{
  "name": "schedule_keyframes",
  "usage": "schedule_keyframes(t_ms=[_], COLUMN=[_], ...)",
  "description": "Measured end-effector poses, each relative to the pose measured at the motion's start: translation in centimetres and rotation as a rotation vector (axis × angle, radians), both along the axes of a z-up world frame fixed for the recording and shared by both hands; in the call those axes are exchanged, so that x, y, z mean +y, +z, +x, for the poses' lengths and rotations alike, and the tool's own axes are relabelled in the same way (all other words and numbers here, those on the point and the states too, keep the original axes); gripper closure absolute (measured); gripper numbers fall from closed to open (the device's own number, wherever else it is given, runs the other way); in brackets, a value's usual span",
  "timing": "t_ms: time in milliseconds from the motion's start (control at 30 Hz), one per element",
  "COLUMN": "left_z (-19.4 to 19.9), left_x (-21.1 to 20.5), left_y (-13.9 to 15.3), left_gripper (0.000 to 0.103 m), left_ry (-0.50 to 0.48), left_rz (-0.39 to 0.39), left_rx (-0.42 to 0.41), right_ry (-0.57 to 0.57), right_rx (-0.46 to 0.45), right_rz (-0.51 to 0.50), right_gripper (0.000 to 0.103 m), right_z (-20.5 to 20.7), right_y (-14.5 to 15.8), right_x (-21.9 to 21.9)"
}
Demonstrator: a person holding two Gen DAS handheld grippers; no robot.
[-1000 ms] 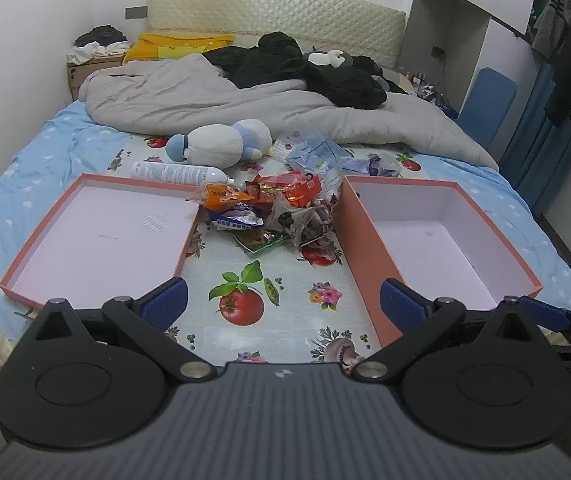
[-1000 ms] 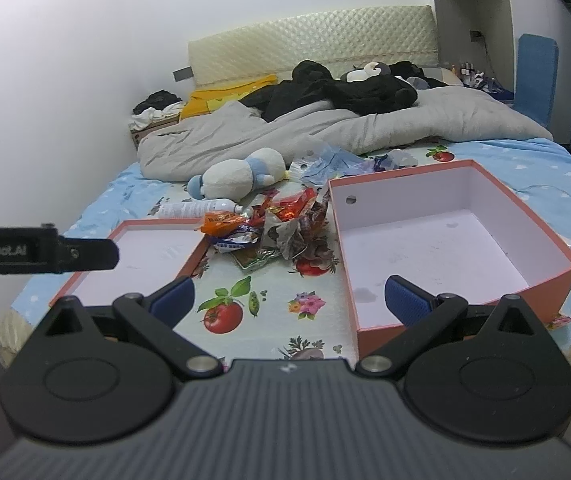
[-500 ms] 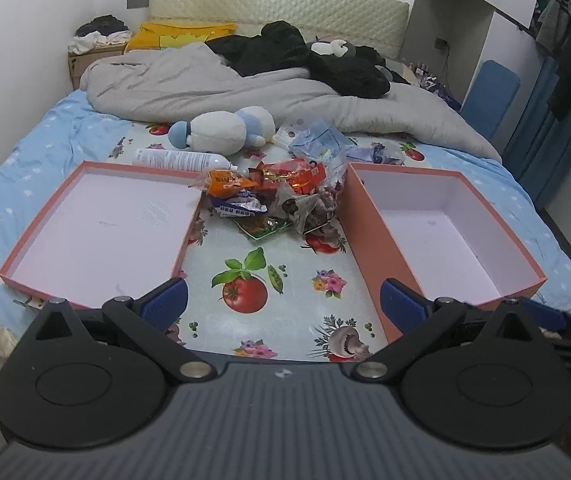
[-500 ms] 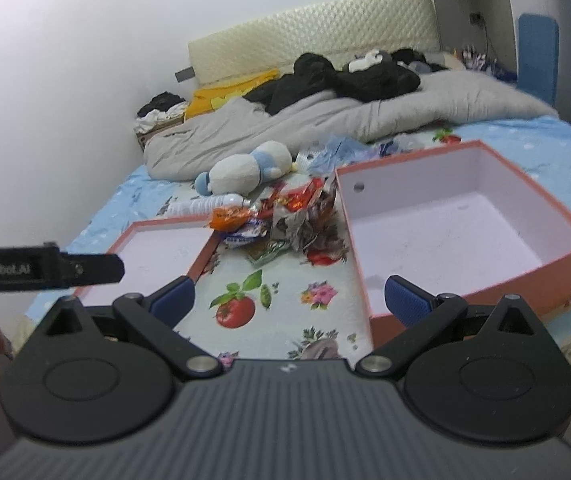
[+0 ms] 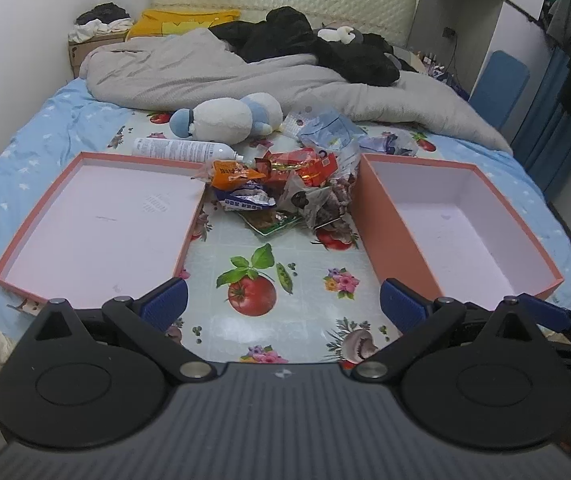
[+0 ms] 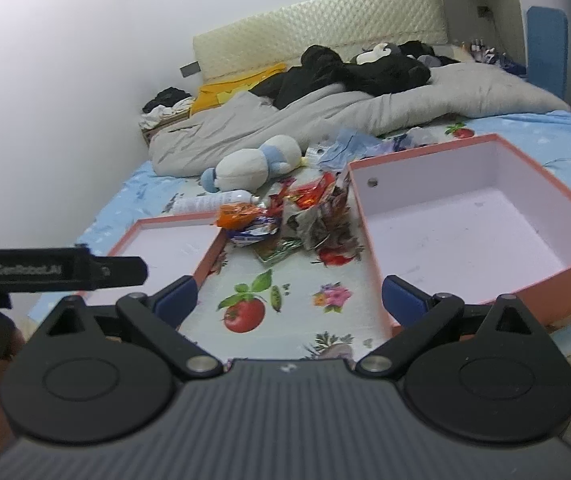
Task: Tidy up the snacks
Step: 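Lower the left gripper onto the orange-and-clear snack bag and close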
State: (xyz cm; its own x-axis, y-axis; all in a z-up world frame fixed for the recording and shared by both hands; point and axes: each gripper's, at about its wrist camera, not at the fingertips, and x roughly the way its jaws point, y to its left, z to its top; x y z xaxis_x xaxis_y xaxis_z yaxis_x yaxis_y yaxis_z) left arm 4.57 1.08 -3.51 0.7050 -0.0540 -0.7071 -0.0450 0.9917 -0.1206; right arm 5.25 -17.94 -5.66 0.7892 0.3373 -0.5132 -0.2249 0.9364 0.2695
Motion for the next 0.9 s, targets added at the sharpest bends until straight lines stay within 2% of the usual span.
schedule_keyframes(t_ms=[67,267,400,500,700,800,900], left_z=[0.8,3.3,5.2,6.4,9.3,11.9,15.2], left_x=[0.2,1.3,2.7,3.5,6.7,8.2,9.6], left_y=[-0.4,-2.0,-3.6,-4.3,-5.8,-6.9,-8.2], left_gripper=[0.0,0.0,0.001,0.001,0.001,0.001,0.001], left_ry=[0.001,-0.003,0.027,0.048,0.107,0.123,0.125], left_rz=[0.003,0.019,-0.001,0.005,-0.038,-0.041,-0.077], left_rx=[0.007,0.002,0.02,0.014,0.017,0.038,0.05], right_ry=[-0.006,0.032,0.085,0.145,0.185,0.203,0.211], right_rx=[-0.019,-0.051,-0.05,-0.019,-0.028,-0.053,-0.06], right_rz=[-0.039,-0.024,-0.069,-0.027,-0.109,-0.14,-0.198], right_gripper=[0.003,0.003,0.003,0.003,0.003,0.003,0.003], right_z=[0.3,1.9,3.7,5.4,8.8,10.8,13.7], right_y=[-0.2,-0.7,-1.2,-2.0,-2.8,-3.4,-4.2], right_x=[0.8,1.9,3.4,4.1,6.9,8.1,9.1])
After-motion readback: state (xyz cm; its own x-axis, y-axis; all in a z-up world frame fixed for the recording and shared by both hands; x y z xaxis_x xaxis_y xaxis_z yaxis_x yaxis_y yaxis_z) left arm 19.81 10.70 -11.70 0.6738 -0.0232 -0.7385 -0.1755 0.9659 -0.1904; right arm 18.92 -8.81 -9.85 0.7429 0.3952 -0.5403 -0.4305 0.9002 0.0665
